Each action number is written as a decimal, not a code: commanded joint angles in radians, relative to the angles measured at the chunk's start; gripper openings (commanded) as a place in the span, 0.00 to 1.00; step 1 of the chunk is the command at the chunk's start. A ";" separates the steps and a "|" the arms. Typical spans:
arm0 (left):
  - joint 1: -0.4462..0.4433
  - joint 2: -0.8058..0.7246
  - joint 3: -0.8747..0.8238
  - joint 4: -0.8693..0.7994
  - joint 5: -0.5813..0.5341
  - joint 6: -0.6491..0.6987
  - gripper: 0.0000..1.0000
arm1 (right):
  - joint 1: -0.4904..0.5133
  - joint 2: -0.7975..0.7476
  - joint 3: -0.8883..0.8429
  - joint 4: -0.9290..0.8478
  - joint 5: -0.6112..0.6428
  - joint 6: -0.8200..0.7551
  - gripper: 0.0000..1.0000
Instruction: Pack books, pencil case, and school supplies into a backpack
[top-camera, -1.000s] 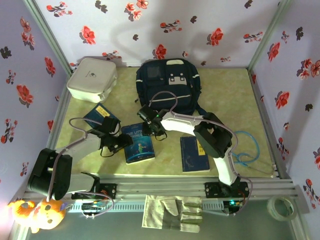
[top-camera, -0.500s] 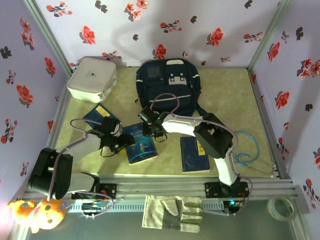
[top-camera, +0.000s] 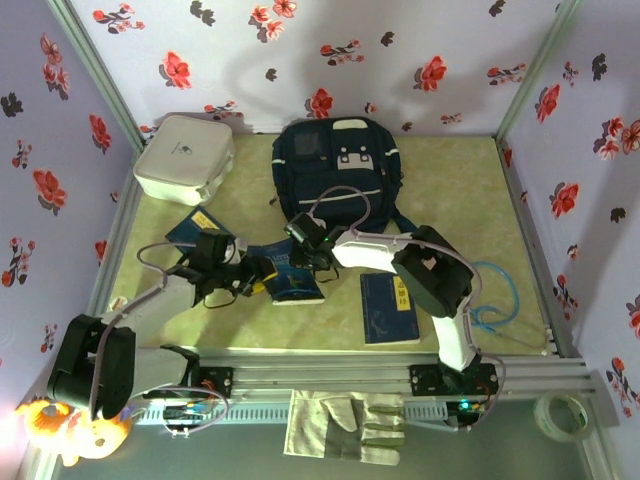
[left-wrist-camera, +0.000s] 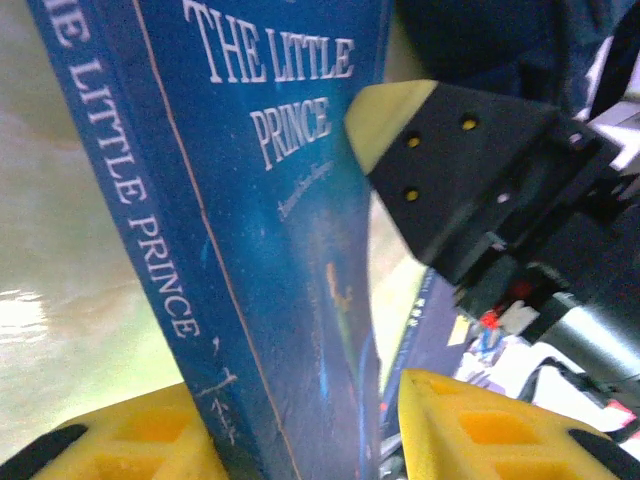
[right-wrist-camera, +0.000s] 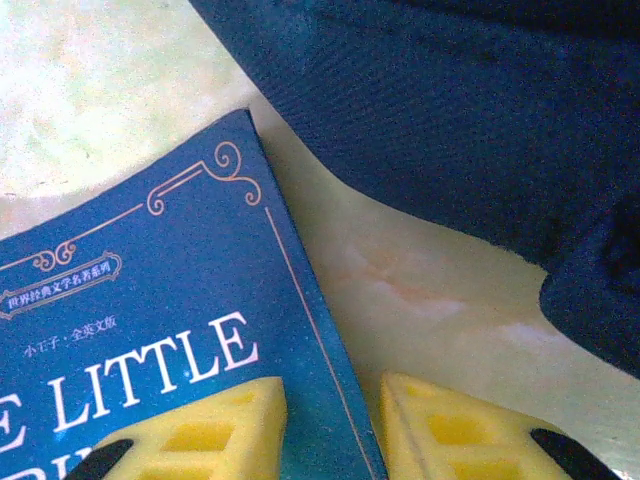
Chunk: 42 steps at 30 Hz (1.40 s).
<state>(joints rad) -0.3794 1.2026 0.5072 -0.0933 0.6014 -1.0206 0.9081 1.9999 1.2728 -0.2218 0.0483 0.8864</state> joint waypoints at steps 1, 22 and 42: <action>0.004 0.030 -0.017 0.181 0.061 -0.092 0.39 | 0.017 0.015 -0.062 0.016 -0.048 0.032 0.31; 0.020 -0.126 0.236 -0.239 -0.154 0.214 0.00 | -0.028 -0.343 -0.152 0.162 0.095 0.014 0.68; 0.021 0.153 0.571 0.196 -0.163 -0.133 0.00 | -0.206 -0.581 -0.411 0.623 -0.143 0.399 0.95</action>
<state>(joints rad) -0.3634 1.3552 1.0279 -0.0357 0.3920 -1.0714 0.7082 1.4174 0.8639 0.3344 -0.0605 1.1881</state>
